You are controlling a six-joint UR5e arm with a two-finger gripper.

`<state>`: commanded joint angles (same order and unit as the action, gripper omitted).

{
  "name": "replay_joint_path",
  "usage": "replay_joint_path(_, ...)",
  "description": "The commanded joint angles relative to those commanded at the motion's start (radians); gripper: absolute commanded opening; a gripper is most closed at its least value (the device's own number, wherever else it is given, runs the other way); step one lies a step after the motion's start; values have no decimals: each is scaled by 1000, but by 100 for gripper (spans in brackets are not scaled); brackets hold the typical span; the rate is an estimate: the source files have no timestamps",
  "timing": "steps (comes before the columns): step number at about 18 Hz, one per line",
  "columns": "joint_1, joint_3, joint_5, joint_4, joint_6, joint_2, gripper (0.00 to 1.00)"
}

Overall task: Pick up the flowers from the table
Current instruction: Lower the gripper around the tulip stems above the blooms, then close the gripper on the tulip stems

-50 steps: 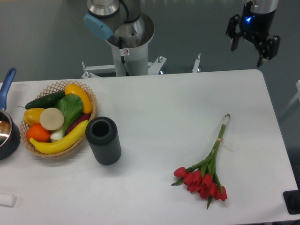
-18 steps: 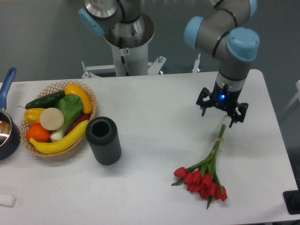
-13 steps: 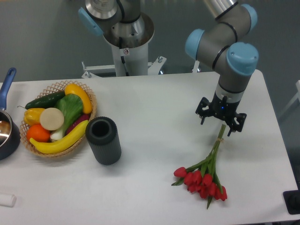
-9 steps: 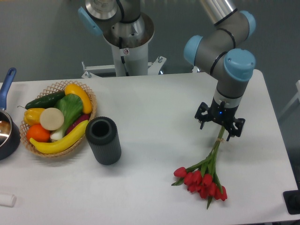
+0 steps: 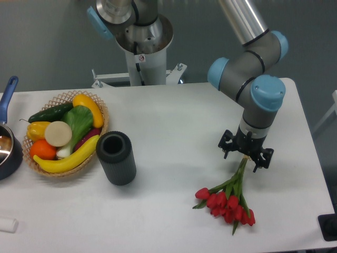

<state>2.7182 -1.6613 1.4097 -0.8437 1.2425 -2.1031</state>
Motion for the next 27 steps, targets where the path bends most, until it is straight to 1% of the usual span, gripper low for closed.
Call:
replay_joint_path(3,0,6,0,0,6,-15,100)
replay_joint_path(5,-3,23,3,2,-3,-35,100)
replay_joint_path(8,-5,21,3,5,3,-34,100)
replay_joint_path(14,-5,23,29,6,3,-38,89)
replay_joint_path(20,-5,23,35,6,5,-38,85)
replay_joint_path(21,-5,21,37,6,3,-38,81)
replay_joint_path(23,-5,21,37,6,2,-38,69)
replay_joint_path(24,-5,21,37,6,0,-38,66)
replay_joint_path(25,-5,21,37,8,0,-38,66)
replay_joint_path(27,-9,23,37,6,-3,-38,62)
